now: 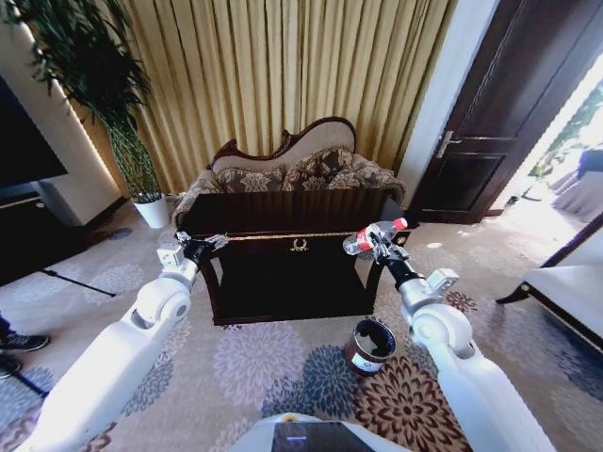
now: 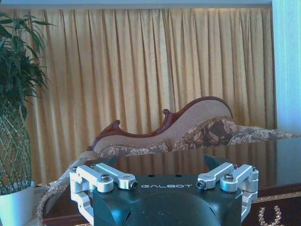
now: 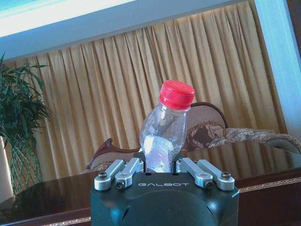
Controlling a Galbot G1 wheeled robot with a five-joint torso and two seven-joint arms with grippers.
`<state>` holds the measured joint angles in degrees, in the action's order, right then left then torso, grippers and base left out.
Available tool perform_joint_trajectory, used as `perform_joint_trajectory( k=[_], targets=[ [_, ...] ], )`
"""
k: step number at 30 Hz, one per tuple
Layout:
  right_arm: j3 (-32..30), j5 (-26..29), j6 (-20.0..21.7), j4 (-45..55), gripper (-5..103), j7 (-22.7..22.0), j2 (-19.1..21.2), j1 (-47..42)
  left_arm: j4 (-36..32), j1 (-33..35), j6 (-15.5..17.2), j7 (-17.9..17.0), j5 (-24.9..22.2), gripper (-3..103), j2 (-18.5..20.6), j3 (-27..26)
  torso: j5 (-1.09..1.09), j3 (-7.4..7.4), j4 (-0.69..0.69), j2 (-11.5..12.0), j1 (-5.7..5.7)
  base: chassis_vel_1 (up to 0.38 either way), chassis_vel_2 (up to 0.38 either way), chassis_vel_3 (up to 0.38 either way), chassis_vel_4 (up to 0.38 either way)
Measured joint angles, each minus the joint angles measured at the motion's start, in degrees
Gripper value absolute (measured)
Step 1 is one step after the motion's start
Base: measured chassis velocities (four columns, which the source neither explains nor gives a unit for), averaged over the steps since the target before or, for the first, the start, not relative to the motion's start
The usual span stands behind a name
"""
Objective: Move to the front of the table and place the trash on the table into the trash bin.
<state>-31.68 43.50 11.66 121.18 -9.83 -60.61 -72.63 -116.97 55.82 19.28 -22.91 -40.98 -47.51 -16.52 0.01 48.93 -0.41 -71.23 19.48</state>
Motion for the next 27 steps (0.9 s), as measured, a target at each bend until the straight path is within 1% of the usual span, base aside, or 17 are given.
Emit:
perform_joint_trajectory(
  k=[4,6,7,9,10,12,13,17,18,20,21,25,26,27],
  targets=[
    [0.1,-0.5,0.0,-1.0,25,0.7,-0.5,-0.3,-0.1,0.4,0.0,0.0,0.1,100,0.0,0.0,-0.01,0.02,0.02,0.0,0.02,0.0,0.0,0.0,0.0],
    [0.6,-2.2,0.0,-3.2,25,1.2,-1.1,-0.6,-0.2,0.6,-0.1,0.0,0.2,100,-0.2,0.0,0.0,0.02,0.01,0.0,0.04,0.0,0.0,0.0,0.0],
    [0.6,-2.2,0.0,-3.2,25,1.2,-1.1,-0.6,-0.2,0.6,-0.1,0.0,0.2,100,-0.2,0.0,0.0,0.02,0.01,0.0,0.04,0.0,0.0,0.0,0.0],
    [1.3,-5.0,-0.3,-7.6,25,2.4,-2.0,-0.6,-0.3,0.8,-0.2,0.0,0.4,100,-0.3,0.0,0.0,0.02,0.0,0.0,0.04,0.0,0.0,0.0,0.0],
    [1.3,-5.0,-0.3,-7.6,25,2.4,-2.0,-0.6,-0.3,0.8,-0.2,0.0,0.4,100,-0.3,0.0,0.0,0.02,0.0,0.0,0.04,0.0,0.0,0.0,0.0],
    [2.1,-7.7,-1.1,-13.1,25,3.7,-3.0,0.3,-0.4,1.1,-0.3,0.0,0.9,100,-0.3,0.0,0.01,0.02,0.01,0.0,0.03,0.0,0.0,0.0,0.0],
    [2.1,-7.7,-1.1,-13.1,25,3.7,-3.0,0.3,-0.4,1.1,-0.3,0.0,0.9,100,-0.3,0.0,0.01,0.02,0.01,0.0,0.03,0.0,0.0,0.0,0.0],
    [3.2,-11.8,-3.2,-22.7,25,5.4,-4.4,2.7,-0.6,1.5,-0.6,0.1,1.1,100,-0.3,0.0,0.01,0.02,0.01,0.0,0.03,0.0,0.0,0.0,0.0],
    [3.2,-11.8,-3.2,-22.7,25,5.4,-4.4,2.7,-0.6,1.5,-0.6,0.1,1.1,100,-0.3,0.0,0.01,0.02,0.01,0.0,0.03,0.0,0.0,0.0,0.0],
    [3.7,-13.7,-4.3,-27.8,25,5.9,-5.4,4.7,-0.7,1.7,-0.9,0.2,1.2,100,-0.4,0.0,0.01,0.02,0.01,0.0,0.03,0.0,0.0,0.0,0.0],
    [3.7,-13.7,-4.3,-27.8,25,5.9,-5.4,4.7,-0.7,1.7,-0.9,0.2,1.2,100,-0.4,0.0,0.01,0.02,0.01,0.0,0.03,0.0,0.0,0.0,0.0],
    [3.8,-20.1,-6.6,-39.7,25,7.2,-7.2,8.7,-1.1,2.5,-1.2,0.2,1.4,100,-0.7,-0.2,0.01,0.02,0.01,0.0,0.02,0.0,0.0,0.0,0.0],
    [3.8,-20.1,-6.6,-39.7,25,7.2,-7.2,8.7,-1.1,2.5,-1.2,0.2,1.4,100,-0.7,-0.2,0.01,0.02,0.01,0.0,0.02,0.0,0.0,0.0,0.0],
    [3.7,-21.2,-6.9,-42.8,25,7.3,-7.6,9.8,-1.2,2.7,-1.2,0.2,1.4,100,-0.8,-0.3,0.0,0.01,0.02,0.0,0.03,0.0,0.0,0.0,0.0]
  ],
)
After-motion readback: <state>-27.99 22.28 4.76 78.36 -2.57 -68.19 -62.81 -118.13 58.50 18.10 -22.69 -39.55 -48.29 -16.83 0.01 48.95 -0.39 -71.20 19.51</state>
